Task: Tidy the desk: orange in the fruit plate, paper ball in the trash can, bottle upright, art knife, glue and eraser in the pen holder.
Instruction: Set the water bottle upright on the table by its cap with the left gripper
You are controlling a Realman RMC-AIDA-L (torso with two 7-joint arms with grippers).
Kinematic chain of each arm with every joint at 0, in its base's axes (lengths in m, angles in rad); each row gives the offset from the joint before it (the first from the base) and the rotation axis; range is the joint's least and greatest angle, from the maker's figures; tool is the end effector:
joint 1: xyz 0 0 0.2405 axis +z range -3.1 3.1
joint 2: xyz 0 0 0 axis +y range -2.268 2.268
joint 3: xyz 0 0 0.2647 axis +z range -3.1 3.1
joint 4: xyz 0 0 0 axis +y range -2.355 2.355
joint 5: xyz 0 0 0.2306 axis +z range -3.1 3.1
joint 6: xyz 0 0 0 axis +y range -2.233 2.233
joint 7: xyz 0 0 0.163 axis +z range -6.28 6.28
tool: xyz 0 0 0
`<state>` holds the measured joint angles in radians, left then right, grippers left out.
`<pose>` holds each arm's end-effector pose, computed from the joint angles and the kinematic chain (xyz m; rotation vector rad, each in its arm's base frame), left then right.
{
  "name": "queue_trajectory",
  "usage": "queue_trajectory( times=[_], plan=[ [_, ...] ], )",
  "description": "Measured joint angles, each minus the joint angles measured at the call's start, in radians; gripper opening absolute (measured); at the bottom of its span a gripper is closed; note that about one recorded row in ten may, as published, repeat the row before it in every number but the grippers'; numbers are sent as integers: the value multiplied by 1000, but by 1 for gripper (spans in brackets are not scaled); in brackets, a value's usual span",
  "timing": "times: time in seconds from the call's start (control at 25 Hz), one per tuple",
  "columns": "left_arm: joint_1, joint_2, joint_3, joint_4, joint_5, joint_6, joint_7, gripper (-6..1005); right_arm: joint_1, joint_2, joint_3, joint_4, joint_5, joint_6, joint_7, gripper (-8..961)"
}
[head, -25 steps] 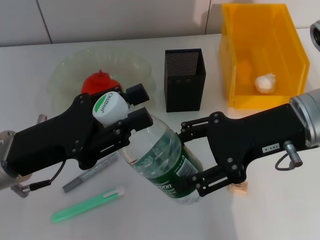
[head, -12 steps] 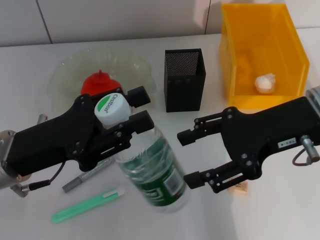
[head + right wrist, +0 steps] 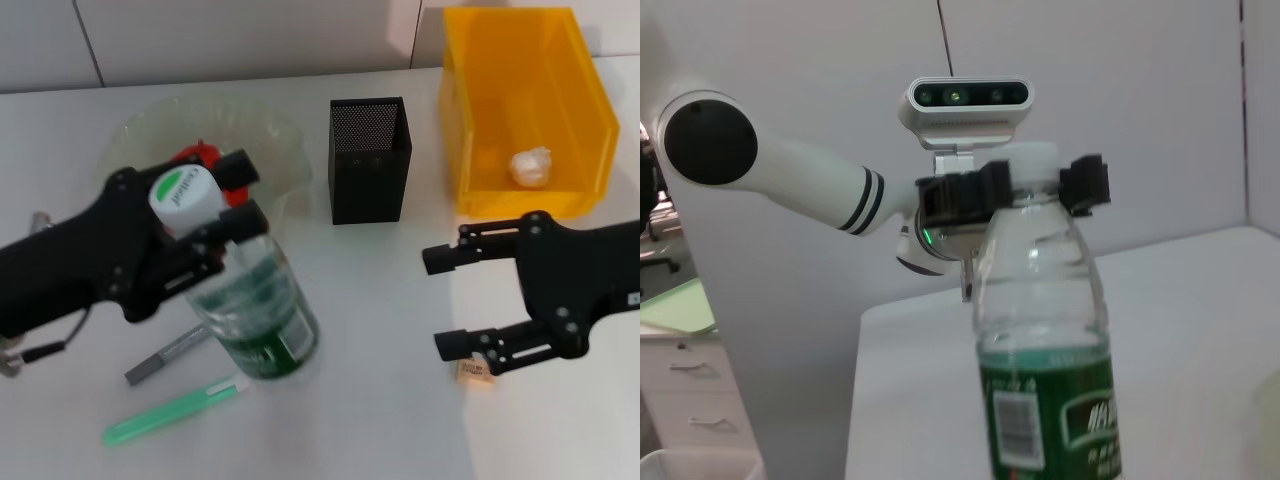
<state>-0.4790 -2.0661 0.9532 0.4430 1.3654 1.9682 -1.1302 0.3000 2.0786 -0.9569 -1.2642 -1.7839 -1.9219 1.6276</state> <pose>-0.2116 0.2973 -0.0058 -2.6077 -0.2431 -1.6290 0.2125 0.2900 0.0432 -3.0005 0.2752 0.7154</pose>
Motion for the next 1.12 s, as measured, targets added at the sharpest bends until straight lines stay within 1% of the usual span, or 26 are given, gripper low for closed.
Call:
queue_trajectory(
  times=[0.16,0.24,0.28,0.32,0.44,0.52,0.88,1.08,1.12],
  plan=[
    [46,1,-72,51,0,-30,65,436,-31,2,37,150,10,-2,-191,783],
    [65,2,-110,64,0,-43,106,436,-33,3,51,259,32,-1,-289,783],
    [79,2,-131,71,0,-56,129,436,-33,3,69,373,55,5,-383,783],
    [90,2,-147,76,0,-72,147,436,-33,3,69,373,55,5,-383,783],
    [113,3,-167,84,3,-136,174,436,-28,3,104,514,66,27,-513,782],
    [123,3,-167,84,3,-176,185,436,-23,3,118,566,66,37,-546,782],
    [156,0,-161,70,6,-278,226,436,-13,3,136,618,72,50,-547,782],
    [157,-1,-160,26,6,-315,272,436,-11,0,136,632,73,51,-546,781],
    [158,-1,-163,1,6,-327,302,436,-11,0,136,633,73,52,-546,781]
  ],
)
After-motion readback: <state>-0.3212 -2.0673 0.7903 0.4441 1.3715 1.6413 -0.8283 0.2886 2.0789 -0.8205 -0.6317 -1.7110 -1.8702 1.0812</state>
